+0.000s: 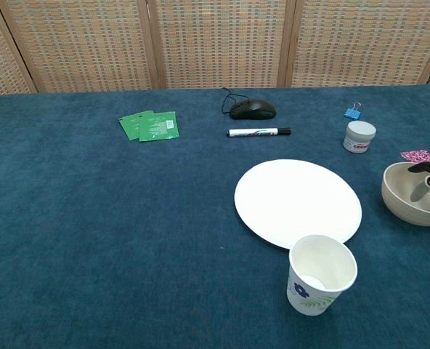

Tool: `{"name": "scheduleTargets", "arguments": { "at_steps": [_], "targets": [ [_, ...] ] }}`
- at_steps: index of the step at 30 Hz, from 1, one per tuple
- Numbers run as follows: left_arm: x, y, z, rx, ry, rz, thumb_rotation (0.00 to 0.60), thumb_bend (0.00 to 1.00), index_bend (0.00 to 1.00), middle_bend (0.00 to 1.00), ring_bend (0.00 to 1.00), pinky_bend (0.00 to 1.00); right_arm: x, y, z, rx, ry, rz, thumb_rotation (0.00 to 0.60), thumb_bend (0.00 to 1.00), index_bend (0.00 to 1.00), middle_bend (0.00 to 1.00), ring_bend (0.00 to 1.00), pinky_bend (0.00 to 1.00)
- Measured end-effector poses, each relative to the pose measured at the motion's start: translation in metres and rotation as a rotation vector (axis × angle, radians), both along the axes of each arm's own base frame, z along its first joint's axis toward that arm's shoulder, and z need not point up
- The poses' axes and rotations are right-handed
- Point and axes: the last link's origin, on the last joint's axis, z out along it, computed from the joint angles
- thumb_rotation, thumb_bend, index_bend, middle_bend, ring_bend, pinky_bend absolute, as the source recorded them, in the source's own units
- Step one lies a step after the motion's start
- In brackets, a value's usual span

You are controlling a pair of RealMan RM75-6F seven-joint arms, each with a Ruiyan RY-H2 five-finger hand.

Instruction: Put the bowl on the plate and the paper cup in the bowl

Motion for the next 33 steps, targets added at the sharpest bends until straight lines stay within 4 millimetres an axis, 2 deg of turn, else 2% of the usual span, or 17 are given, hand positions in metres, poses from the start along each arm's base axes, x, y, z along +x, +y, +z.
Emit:
{"name": "scheduleTargets", "arguments": {
  "at_steps": [2,5,11,19,25,33],
  "targets": [
    [0.000,0.000,0.000,0.001,0.001,0.001,0.600,0.00,0.00,0.00,0.00,0.00,-0.001,-0.001,0.000,0.000,-0.004,-0.007,0.600,0.33,0.43,0.00,0.00,0.00],
    [0.000,0.000,-0.001,-0.003,0.004,0.003,0.600,0.00,0.00,0.00,0.00,0.00,-0.003,-0.004,-0.001,-0.004,-0.003,-0.011,0.600,0.44,0.53,0.00,0.00,0.00],
    [0.001,0.000,-0.004,-0.006,0.006,0.005,0.600,0.00,0.00,0.00,0.00,0.00,-0.004,-0.009,-0.001,-0.041,-0.038,-0.001,0.600,0.49,0.60,0.00,0.00,0.00],
    [0.000,0.001,-0.004,-0.010,0.005,0.010,0.600,0.00,0.00,0.00,0.00,0.00,0.004,-0.011,0.004,-0.102,-0.098,0.084,0.600,0.49,0.62,0.00,0.00,0.00],
    [-0.001,0.003,-0.004,-0.016,0.003,0.016,0.600,0.00,0.00,0.00,0.00,0.00,0.026,-0.013,0.014,-0.143,-0.160,0.183,0.600,0.49,0.62,0.00,0.00,0.00],
    [-0.002,0.008,-0.003,-0.020,-0.002,0.029,0.600,0.00,0.00,0.00,0.00,0.00,0.082,-0.035,0.026,-0.112,-0.242,0.304,0.600,0.49,0.62,0.00,0.00,0.00]
  ]
}}
